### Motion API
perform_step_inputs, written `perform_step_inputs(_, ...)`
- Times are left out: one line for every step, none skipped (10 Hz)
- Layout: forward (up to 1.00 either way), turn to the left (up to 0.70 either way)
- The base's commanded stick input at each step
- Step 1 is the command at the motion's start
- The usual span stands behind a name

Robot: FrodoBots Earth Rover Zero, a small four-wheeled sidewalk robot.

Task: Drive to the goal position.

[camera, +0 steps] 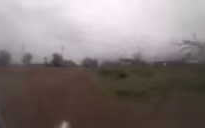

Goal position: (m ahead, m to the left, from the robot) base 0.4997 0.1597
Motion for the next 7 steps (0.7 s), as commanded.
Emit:
perform_step_inputs(0.70, 0.00)
perform_step_inputs(0.70, 0.00)
perform_step_inputs(0.70, 0.00)
perform_step_inputs(0.70, 0.00)
perform_step_inputs(0.70, 0.00)
perform_step_inputs(0.70, 0.00)
perform_step_inputs(0.70, 0.00)
